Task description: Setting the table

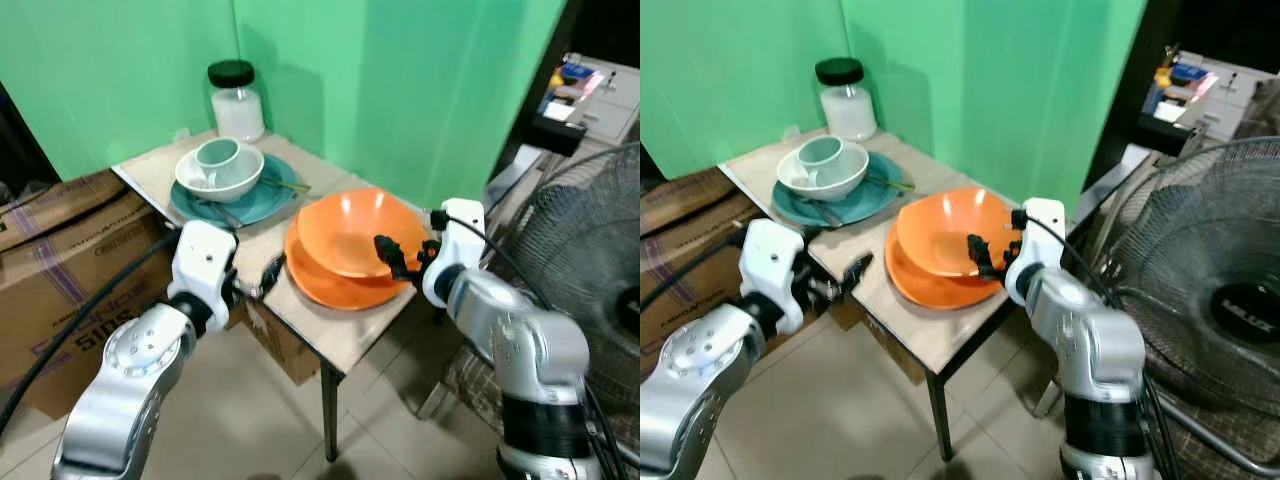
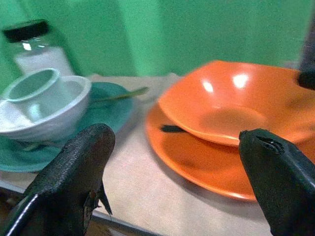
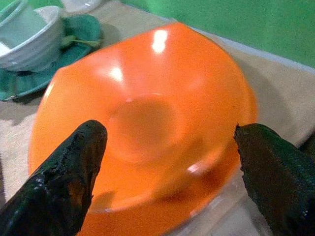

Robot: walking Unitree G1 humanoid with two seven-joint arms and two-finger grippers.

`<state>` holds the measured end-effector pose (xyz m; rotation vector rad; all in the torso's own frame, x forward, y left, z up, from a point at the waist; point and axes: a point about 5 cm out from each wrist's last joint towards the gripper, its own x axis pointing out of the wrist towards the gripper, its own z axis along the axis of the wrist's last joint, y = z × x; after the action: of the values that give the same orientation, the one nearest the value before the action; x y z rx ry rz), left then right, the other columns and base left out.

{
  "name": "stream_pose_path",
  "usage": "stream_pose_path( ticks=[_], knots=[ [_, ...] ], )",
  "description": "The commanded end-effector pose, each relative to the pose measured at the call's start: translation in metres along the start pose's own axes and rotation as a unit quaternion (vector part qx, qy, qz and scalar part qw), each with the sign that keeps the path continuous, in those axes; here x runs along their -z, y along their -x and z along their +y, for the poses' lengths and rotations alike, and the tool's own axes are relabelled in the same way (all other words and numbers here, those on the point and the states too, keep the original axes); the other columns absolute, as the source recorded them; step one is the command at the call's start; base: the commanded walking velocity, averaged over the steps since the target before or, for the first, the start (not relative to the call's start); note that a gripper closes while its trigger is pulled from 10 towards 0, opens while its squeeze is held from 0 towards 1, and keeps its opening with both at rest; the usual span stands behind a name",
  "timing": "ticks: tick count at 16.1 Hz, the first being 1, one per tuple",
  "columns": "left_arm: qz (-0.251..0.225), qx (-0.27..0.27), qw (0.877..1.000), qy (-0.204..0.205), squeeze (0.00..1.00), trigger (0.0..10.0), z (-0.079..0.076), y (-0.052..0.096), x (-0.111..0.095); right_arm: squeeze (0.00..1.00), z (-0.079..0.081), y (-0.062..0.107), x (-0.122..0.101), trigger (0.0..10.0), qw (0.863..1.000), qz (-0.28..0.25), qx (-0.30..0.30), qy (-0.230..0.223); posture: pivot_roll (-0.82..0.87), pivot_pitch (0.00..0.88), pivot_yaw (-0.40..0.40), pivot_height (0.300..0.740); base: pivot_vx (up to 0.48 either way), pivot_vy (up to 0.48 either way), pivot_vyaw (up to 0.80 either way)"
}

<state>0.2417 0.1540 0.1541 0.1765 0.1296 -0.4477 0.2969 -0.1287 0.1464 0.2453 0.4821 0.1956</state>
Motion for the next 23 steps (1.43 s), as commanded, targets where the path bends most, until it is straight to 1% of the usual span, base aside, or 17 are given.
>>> stream_pose_path(
  ticks=[1,3,4,6,8,9,10,11,23],
  knots=[
    [0.01,0.035,0.999,-0.001,0.0,10.0,-0.005,0.002,0.002,0.0,-0.002,-0.005,0.0,10.0,0.999,0.023,0.008,-0.035,0.17,0.0,0.04,0.74,0.0,0.0,0.0],
    [0.024,0.081,0.996,0.003,0.0,10.0,-0.012,0.007,0.006,0.0,0.004,-0.011,0.0,10.0,0.995,0.051,-0.015,-0.089,0.17,0.0,0.042,0.74,0.0,0.0,0.0],
    [0.037,0.109,0.993,0.004,0.0,10.0,-0.017,0.009,0.01,0.0,0.009,-0.015,0.002,10.0,0.989,0.072,-0.037,-0.125,0.17,0.0,0.045,0.74,0.0,0.0,0.0],
    [0.043,0.124,0.991,0.003,0.0,10.0,-0.02,0.01,0.012,0.0,0.014,-0.018,0.003,9.8,0.984,0.085,-0.054,-0.15,0.16,0.0,0.046,0.74,0.0,0.0,0.0],
    [0.041,0.126,0.991,0.005,0.0,10.0,-0.021,0.009,0.011,0.0,0.016,-0.022,0.004,4.1,0.981,0.089,-0.053,-0.163,0.17,0.0,0.041,0.74,0.0,0.0,0.0],
    [0.036,0.127,0.991,0.005,0.0,10.0,-0.021,0.007,0.009,0.0,0.016,-0.025,0.002,2.0,0.98,0.086,-0.054,-0.171,0.17,0.0,0.031,0.74,0.0,0.0,0.0],
    [0.031,0.124,0.992,0.005,0.0,10.0,-0.021,0.005,0.006,0.0,0.017,-0.026,-0.002,0.7,0.98,0.085,-0.057,-0.17,0.17,0.0,0.021,0.74,0.0,0.0,0.0],
    [0.026,0.121,0.992,0.006,0.0,10.0,-0.02,0.005,0.004,0.0,0.02,-0.026,-0.006,0.4,0.981,0.086,-0.058,-0.163,0.16,0.0,0.022,0.74,0.0,0.0,0.0],
    [0.026,0.121,0.992,0.006,0.0,10.0,-0.02,0.005,0.004,0.0,0.02,-0.026,-0.006,0.4,0.981,0.086,-0.058,-0.163,0.16,0.0,0.022,0.74,0.0,0.0,0.0]
  ],
)
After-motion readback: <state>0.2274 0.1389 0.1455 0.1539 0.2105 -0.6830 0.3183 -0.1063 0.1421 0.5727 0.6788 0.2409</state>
